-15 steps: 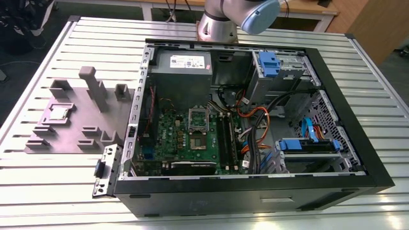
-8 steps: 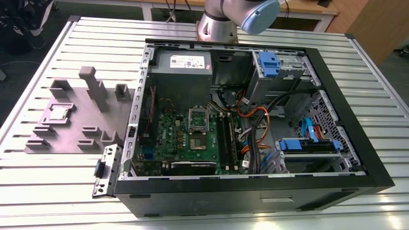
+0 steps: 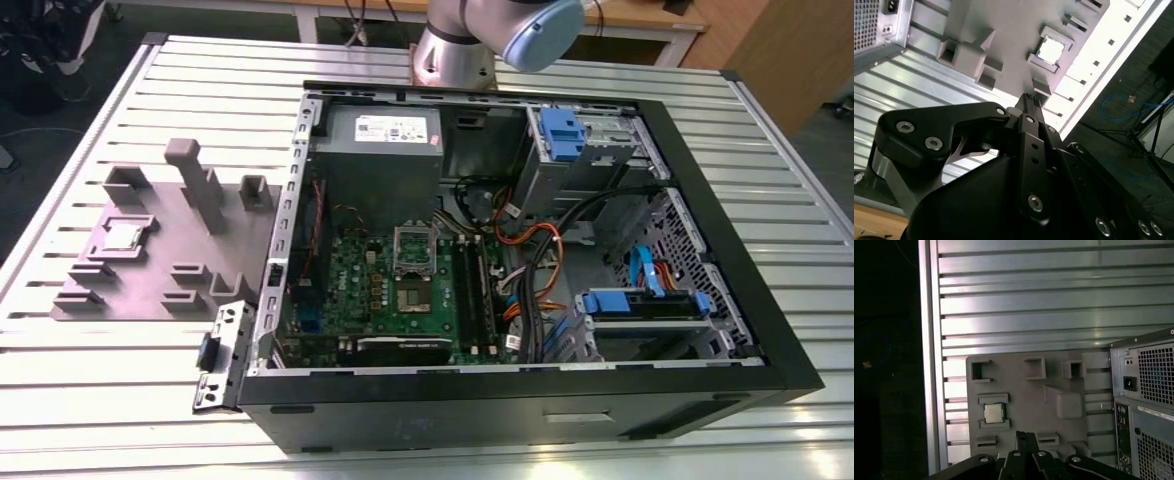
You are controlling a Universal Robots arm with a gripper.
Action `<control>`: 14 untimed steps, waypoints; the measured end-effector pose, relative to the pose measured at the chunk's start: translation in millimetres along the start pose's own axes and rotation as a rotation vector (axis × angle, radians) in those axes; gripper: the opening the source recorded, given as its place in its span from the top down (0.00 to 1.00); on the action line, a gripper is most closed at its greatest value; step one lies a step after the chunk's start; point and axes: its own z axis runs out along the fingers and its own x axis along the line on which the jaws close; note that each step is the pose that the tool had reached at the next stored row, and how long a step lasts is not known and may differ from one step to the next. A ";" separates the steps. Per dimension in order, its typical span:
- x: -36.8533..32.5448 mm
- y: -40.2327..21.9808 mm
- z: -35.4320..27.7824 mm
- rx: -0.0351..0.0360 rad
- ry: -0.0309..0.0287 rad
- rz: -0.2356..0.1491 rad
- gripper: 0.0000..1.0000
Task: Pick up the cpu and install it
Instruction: 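Reach for the cpu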
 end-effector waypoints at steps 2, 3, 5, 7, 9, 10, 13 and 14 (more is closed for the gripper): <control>8.3 -0.2 0.7 -0.0001 -0.0002 0.000 0.89; 12.8 0.1 1.3 -0.0002 -0.0002 0.000 0.89; 22.4 0.7 3.0 -0.0001 -0.0001 0.000 0.89; 31.4 1.1 4.7 -0.0001 -0.0002 0.000 0.89; 39.6 1.2 5.9 -0.0001 0.0000 0.000 0.89; 43.2 1.1 6.3 -0.0001 0.0003 0.000 0.89; 51.6 0.8 7.3 0.0000 0.0013 0.000 0.89; 53.5 0.8 7.5 0.0000 0.0015 0.000 0.89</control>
